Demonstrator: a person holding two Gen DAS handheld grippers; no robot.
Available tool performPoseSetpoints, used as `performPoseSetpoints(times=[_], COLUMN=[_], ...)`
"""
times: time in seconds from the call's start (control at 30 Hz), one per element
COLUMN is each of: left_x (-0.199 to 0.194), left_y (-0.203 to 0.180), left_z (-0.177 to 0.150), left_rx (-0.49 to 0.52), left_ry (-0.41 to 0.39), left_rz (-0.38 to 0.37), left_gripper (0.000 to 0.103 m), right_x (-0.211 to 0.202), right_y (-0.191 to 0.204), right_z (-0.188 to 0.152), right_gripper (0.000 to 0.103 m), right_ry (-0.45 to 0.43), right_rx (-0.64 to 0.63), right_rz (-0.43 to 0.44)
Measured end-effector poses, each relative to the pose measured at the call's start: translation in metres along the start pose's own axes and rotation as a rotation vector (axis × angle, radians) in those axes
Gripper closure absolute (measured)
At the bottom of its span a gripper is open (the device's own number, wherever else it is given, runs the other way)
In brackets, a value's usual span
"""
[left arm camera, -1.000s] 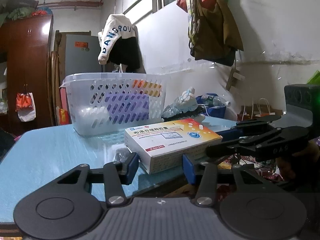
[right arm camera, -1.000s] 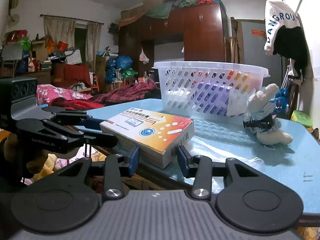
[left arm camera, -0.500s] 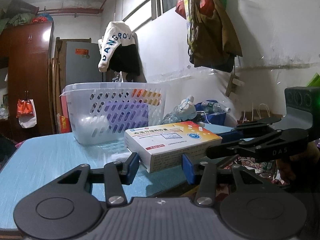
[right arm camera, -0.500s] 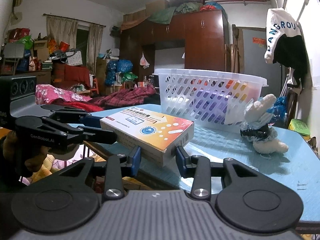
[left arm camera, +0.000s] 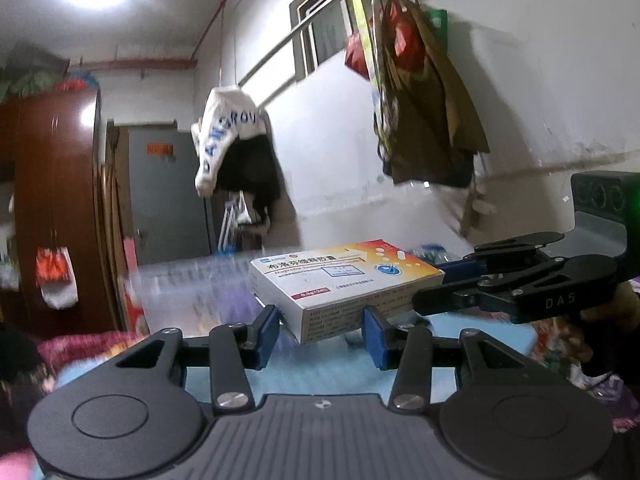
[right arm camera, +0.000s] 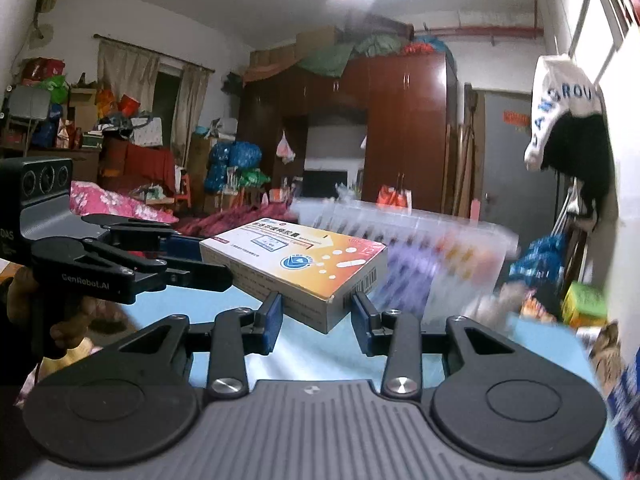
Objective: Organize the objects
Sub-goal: 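Lift the medicine box into the white basket and open both tools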
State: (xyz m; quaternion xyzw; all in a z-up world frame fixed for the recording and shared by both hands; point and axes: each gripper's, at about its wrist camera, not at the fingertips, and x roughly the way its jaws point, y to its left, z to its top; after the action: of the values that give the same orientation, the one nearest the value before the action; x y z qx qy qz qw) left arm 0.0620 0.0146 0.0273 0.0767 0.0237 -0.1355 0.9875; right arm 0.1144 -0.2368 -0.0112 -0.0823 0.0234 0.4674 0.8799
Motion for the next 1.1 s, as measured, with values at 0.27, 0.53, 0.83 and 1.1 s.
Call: performPoseSetpoints(times=[0.27,0.53,0.83,1.1], left_x=[0.07,0.145,0.176,0.139], left_y=[0.04,0.092,0.108,0.108], left_z=[0.079,0.061,0.048,0.051], left_rx=[0.051,-0.052,-0.136,-0.17], left_ry=[0.036,0.24,0.363,0.254], left_rz=[0.064,0.142,0.226,0.269], left_gripper=[0.054,0.054,0.053,0.026], right_x=[0.048,0.14,0.189,0.165], right_y=[-0.046,-0.082,-0.083,-0.089], right_z=[0.082,0.091,0.076,0.073], right_gripper=[0.062,0.062,0.062,0.016], right_ry=[-0.022,0.147,0.279,0.248], right_rx=[-0.038,0.011,0.01,0.046], right_rz=[-0.05,-0.042,-0.096,-0.172])
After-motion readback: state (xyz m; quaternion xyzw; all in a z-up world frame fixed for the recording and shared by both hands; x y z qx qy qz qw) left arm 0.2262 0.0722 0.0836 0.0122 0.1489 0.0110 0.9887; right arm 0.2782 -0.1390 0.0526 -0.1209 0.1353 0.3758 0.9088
